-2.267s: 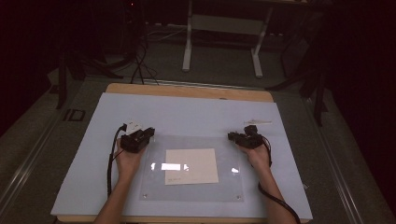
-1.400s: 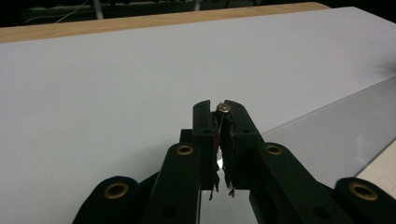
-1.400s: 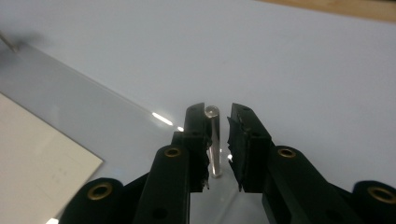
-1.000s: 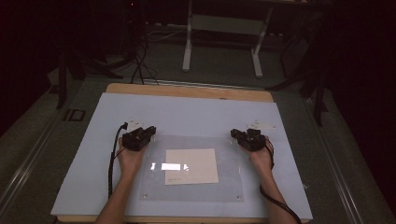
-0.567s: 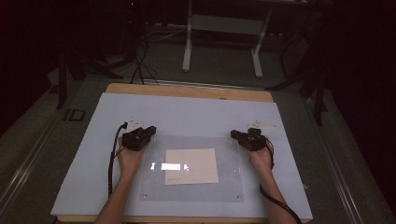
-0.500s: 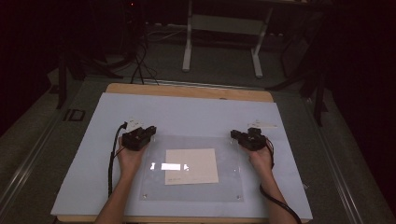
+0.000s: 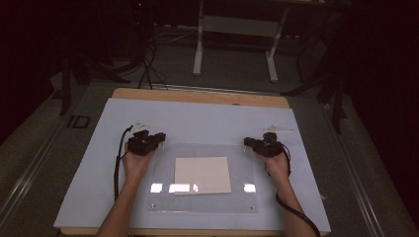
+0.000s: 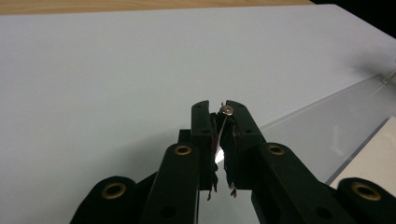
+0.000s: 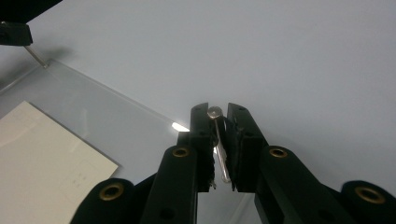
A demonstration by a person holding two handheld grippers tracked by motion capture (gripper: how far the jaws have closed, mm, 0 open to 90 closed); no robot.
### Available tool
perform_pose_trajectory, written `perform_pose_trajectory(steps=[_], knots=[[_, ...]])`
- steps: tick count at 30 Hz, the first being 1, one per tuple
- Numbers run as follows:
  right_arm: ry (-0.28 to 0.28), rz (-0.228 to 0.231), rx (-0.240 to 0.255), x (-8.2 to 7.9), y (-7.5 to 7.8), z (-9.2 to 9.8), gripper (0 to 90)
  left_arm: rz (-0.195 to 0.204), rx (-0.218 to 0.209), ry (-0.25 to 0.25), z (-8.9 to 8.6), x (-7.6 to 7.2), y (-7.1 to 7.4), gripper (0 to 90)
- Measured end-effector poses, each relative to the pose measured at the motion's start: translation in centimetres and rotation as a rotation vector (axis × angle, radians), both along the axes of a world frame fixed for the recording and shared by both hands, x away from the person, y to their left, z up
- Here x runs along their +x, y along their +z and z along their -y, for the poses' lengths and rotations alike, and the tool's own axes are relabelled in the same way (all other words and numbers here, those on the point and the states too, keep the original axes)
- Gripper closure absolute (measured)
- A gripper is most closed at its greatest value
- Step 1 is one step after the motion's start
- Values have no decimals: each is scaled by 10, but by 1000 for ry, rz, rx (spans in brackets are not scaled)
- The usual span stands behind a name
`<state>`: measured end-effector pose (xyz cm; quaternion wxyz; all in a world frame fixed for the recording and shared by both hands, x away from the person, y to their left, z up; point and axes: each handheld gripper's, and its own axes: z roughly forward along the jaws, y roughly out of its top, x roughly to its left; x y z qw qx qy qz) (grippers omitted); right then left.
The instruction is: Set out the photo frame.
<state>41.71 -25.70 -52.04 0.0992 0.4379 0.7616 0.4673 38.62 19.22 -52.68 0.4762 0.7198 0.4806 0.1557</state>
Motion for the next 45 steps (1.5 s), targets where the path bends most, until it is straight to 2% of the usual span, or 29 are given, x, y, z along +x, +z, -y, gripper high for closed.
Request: perform_pose_trajectory(steps=[3, 4, 7, 12, 14, 15, 17, 18, 21, 23, 24, 30, 40, 42, 43, 45], knots=[[-1, -21, 0, 3, 1, 0, 822, -30, -40, -9, -3, 6, -1, 825], [-1, -29, 3, 5, 1, 0, 824, -51, -44, -18, -4, 9, 0, 824], [-2, -41, -11, 9, 3, -1, 832, -79, -35, -34, -5, 16, 3, 829], [-9, -45, -45, 13, 6, -5, 842, -126, -76, -45, -8, 26, 3, 829], [-20, -38, -75, 15, 8, -8, 843, -145, -66, -45, -7, 30, 5, 835], [-31, -36, -93, 15, 9, -10, 829, -154, -66, -42, -7, 32, 5, 838], [-63, -18, -134, 15, 14, -13, 732, -165, -64, -40, -7, 35, 6, 841], [-71, -11, -137, 14, 17, -13, 673, -171, -67, -37, -6, 37, 6, 842], [-73, 24, -163, 8, 29, -13, 612, -183, -83, -32, -7, 39, 5, 842], [-54, 36, -175, 3, 38, -14, 595, -203, -95, -28, -7, 41, 5, 840], [-41, 43, -178, 0, 41, -15, 584, -204, -86, -29, -7, 41, 6, 840], [42, 50, -146, -21, 56, -23, 571, -210, -79, -34, -7, 42, 7, 841], [172, 104, -122, -69, 82, -37, 550, -223, -93, -16, -6, 45, 6, 842], [181, 104, -119, -73, 83, -38, 550, -229, -96, -13, -6, 46, 6, 842], [206, 107, -116, -81, 87, -41, 551, -229, -96, -12, -6, 46, 6, 842], [225, 115, -114, -89, 89, -45, 548, -231, -97, -10, -5, 47, 6, 842]])
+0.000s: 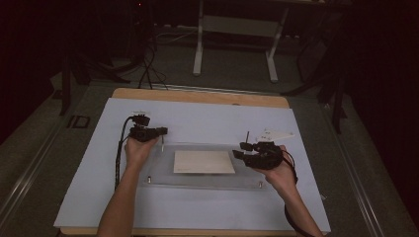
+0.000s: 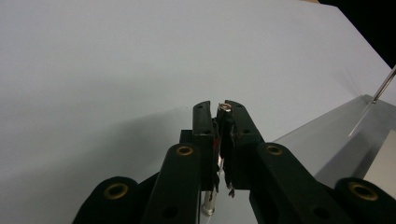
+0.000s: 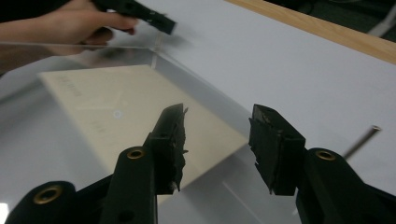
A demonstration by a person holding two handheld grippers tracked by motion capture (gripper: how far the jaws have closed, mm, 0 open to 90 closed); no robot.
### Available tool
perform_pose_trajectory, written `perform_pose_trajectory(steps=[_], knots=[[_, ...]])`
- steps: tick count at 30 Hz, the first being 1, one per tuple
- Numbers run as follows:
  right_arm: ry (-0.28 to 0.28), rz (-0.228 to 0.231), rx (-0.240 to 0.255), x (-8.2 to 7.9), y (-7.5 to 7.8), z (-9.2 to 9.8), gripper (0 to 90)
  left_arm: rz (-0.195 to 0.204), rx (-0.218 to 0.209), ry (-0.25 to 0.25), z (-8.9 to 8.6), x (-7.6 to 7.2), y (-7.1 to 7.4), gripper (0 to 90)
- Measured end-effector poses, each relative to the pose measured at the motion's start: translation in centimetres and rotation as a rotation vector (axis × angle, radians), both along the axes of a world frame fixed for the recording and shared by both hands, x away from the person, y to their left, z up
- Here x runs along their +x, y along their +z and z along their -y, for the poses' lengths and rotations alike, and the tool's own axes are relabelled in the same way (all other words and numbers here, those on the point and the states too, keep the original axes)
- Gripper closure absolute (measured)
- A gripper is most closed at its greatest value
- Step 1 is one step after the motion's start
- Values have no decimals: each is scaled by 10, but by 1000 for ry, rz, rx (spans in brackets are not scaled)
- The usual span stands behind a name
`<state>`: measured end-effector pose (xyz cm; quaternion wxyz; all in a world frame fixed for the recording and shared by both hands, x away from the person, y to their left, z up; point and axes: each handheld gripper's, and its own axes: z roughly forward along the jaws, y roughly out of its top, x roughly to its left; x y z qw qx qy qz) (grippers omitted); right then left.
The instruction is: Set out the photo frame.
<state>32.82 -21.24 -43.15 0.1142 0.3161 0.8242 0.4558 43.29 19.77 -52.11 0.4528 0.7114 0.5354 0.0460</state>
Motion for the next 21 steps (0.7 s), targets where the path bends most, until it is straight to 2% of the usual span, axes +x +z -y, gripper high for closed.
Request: perform_pose_trajectory(steps=[3, 4, 7, 11, 15, 16, 17, 19, 21], knots=[[18, 4, 10, -7, 2, -2, 546, -5, 3, -5, 0, 1, 0, 842], [28, 18, -1, -13, 5, -4, 545, -6, 2, -6, 0, 1, 0, 842], [50, 20, -6, -23, 11, -7, 547, -7, 1, -6, 0, 1, 0, 842], [82, 51, -14, -40, 17, -12, 619, -11, -3, 4, 0, 2, 0, 842], [111, 72, -29, -53, 17, -18, 634, -13, -4, 5, 0, 2, 0, 842], [133, 91, -31, -62, 15, -21, 720, -15, -2, 5, 1, 2, 0, 842], [144, 93, -24, -66, 15, -23, 767, -15, -1, 5, 1, 2, 0, 842], [162, 112, -22, -73, 16, -25, 841, -16, -2, 7, 1, 3, 0, 842], [172, 128, -21, -77, 17, -26, 868, -17, -3, 7, 1, 3, 0, 842]])
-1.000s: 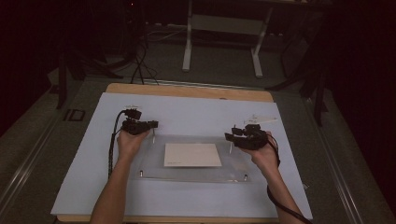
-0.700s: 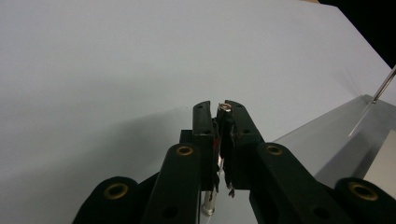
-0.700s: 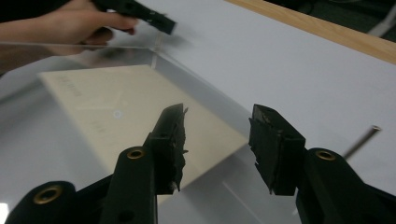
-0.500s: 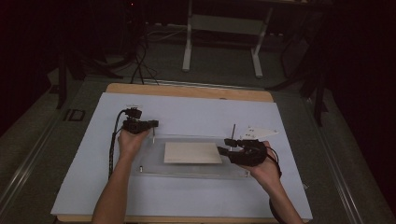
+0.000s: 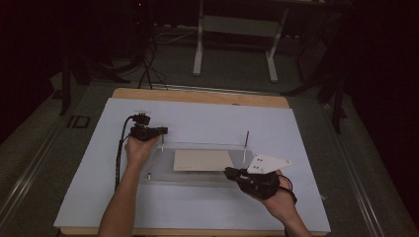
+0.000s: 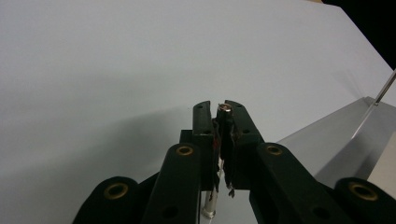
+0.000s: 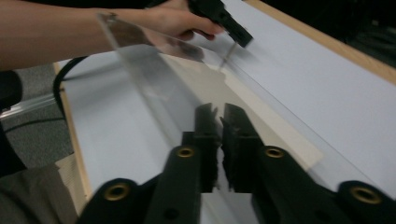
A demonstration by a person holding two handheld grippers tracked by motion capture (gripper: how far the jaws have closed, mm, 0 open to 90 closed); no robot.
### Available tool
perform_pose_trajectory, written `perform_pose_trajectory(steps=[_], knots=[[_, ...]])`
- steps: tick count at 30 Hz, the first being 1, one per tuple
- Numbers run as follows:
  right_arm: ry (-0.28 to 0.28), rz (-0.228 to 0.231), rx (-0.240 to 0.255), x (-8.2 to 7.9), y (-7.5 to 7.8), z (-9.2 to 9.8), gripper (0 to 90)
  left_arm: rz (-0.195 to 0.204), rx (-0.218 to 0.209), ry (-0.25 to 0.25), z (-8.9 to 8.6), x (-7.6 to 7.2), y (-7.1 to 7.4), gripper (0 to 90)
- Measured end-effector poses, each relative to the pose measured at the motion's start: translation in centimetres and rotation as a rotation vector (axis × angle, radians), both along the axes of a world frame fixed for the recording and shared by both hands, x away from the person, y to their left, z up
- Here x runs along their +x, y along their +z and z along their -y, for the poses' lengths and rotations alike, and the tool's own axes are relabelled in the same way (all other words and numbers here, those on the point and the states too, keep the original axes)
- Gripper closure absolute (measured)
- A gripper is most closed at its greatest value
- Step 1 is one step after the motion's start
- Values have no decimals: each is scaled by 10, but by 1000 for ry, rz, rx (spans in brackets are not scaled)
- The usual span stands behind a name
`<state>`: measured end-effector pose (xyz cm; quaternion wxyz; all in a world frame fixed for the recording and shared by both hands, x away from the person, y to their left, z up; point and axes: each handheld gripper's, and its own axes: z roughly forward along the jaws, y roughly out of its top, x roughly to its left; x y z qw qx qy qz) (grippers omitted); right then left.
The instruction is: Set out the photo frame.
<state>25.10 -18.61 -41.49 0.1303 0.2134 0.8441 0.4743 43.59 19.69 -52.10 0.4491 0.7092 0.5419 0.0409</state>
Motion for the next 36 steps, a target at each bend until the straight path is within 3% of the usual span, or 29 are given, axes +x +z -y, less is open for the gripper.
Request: perform_pose_trajectory(steps=[2, 10, 15, 22, 26, 36], knots=[[16, 28, -4, -8, 1, -3, 898, -4, -3, 0, 0, 0, 0, 842], [52, 12, -32, -23, -17, -12, 900, -10, -11, 8, 0, 2, -1, 842], [28, 1, -59, -19, -27, -16, 900, -8, -9, 5, 0, 2, -1, 842], [-13, 52, -102, -18, -37, -25, 900, -3, -3, 4, 0, 1, -1, 841], [-28, 51, -85, -17, -36, -26, 899, 19, 11, 8, 1, 0, -1, 842], [-51, 75, -77, -14, -34, -27, 900, 21, 11, 18, 2, 0, -1, 838]])
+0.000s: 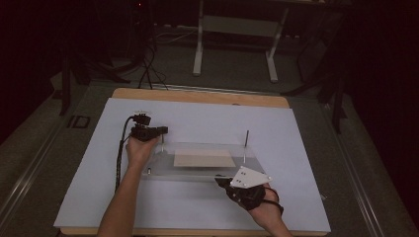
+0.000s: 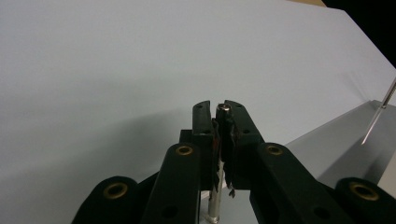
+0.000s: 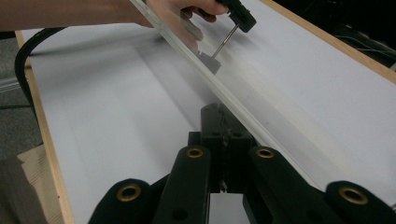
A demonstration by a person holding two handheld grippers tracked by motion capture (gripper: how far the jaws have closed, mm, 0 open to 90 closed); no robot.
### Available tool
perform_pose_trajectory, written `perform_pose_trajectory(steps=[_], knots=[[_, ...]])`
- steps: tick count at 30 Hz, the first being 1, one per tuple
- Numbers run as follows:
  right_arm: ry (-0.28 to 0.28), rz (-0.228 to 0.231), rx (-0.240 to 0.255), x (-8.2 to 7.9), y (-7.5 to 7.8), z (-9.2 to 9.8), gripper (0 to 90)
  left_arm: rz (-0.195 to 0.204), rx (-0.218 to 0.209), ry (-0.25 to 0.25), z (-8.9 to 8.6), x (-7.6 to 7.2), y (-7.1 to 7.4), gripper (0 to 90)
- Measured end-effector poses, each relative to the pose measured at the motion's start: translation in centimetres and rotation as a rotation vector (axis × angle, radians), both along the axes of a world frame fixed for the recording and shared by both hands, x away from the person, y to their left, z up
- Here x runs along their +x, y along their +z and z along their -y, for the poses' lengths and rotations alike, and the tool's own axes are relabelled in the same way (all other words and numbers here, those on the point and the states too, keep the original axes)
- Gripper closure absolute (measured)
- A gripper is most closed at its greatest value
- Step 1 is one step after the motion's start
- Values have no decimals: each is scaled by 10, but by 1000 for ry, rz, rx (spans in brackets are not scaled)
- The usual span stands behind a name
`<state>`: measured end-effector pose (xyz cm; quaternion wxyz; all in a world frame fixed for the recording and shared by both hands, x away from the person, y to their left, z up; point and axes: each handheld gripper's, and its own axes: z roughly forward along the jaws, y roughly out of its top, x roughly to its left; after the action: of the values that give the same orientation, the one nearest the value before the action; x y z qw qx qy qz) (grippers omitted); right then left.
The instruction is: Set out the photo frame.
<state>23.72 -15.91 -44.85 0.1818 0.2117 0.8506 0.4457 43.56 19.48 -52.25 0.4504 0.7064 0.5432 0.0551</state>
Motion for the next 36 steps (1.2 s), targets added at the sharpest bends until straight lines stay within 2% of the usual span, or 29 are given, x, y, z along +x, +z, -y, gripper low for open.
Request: perform_pose_trajectory(steps=[5, 9, 11, 19, 23, 29, 36], knots=[[-4, 0, 12, 2, 2, 0, 900, -2, 9, -1, 0, 1, 1, 833], [-8, -5, 20, 3, 3, 0, 900, 8, 36, -3, 2, 0, 2, 821], [-9, -9, 29, 4, 4, 1, 900, 17, 17, 2, 1, 0, 3, 784], [-16, -9, 39, 6, 7, 0, 900, 48, 19, 18, -4, -4, 10, 672], [-21, -8, 45, 8, 9, 0, 900, 67, -24, 44, -10, -12, 15, 637], [-23, -18, 54, 12, 11, 0, 900, 113, 3, 50, -16, -27, 22, 618], [-25, -16, 57, 15, 14, 0, 900, 175, -2, 36, -25, -50, 30, 598]])
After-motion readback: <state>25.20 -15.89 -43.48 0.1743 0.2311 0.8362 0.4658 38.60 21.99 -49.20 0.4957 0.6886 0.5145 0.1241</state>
